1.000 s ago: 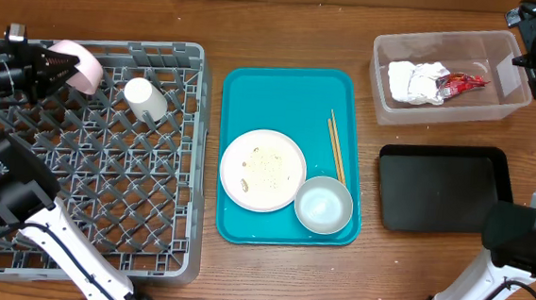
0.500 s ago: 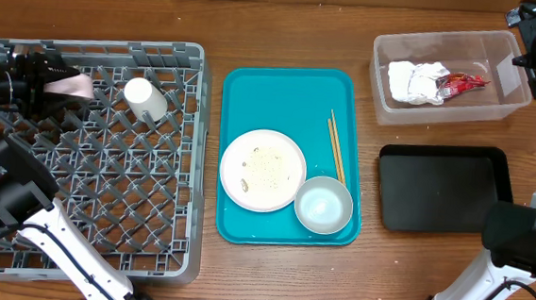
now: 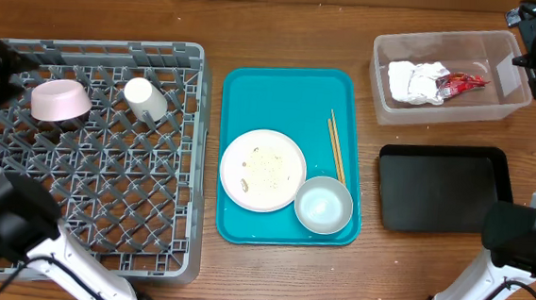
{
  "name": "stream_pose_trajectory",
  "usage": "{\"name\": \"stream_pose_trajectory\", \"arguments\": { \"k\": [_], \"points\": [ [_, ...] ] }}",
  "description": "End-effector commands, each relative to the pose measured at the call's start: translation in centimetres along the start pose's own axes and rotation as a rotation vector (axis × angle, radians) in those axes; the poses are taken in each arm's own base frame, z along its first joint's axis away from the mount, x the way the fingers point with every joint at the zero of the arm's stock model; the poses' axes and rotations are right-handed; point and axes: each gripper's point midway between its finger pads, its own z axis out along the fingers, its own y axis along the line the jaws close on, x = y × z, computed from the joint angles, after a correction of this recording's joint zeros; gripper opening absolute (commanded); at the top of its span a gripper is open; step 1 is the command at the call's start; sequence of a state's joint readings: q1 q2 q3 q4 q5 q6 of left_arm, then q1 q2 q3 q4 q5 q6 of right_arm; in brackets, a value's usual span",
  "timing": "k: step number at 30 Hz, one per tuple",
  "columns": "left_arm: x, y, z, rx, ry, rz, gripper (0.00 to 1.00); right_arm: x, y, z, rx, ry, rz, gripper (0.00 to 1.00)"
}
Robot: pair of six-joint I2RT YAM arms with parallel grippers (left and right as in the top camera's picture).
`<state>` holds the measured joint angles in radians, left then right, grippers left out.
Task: Sort waste into correct bins and load items into the dishwasher
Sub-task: 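Lower the pink bowl upside down into the rack and release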
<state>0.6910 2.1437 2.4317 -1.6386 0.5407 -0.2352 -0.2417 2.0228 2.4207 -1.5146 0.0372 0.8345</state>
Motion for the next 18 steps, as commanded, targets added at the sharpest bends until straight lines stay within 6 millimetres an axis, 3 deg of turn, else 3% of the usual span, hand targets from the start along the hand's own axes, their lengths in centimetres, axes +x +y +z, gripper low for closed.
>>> {"name": "stream_pose_trajectory", "arguments": {
  "k": [1, 2, 5, 8, 11, 18],
  "points": [
    [-1.2, -1.9, -2.4, -0.073, -0.162, 0.089, 0.21, -0.3, -0.1, -0.1, 0.003, -0.012, 0.0, 1.0],
    [-1.5, -1.9, -2.3, -0.102, -0.179, 0.105, 0.15, -0.3, -0.1, -0.1, 0.003, -0.012, 0.001, 1.0],
    [-1.6, -1.9, -0.9, -0.195, -0.184, 0.141, 0.13, -0.3, -0.1, -0.1, 0.003, -0.012, 0.001, 1.0],
    [-1.8, -2.0, 1.3, -0.268, -0.168, 0.176, 0.12, -0.3, -0.1, -0.1, 0.003, -0.012, 0.001, 1.0],
    [-2.4, -1.8, 3.9, -0.336, -0.157, 0.202, 0.04, -0.3, -0.1, -0.1, 0.003, -0.012, 0.001, 1.0],
    [-5.0, 0.9, 7.6, -0.487, -0.207, 0.124, 0.04, -0.3, -0.1, -0.1, 0.003, -0.012, 0.0, 1.0]
  ]
}}
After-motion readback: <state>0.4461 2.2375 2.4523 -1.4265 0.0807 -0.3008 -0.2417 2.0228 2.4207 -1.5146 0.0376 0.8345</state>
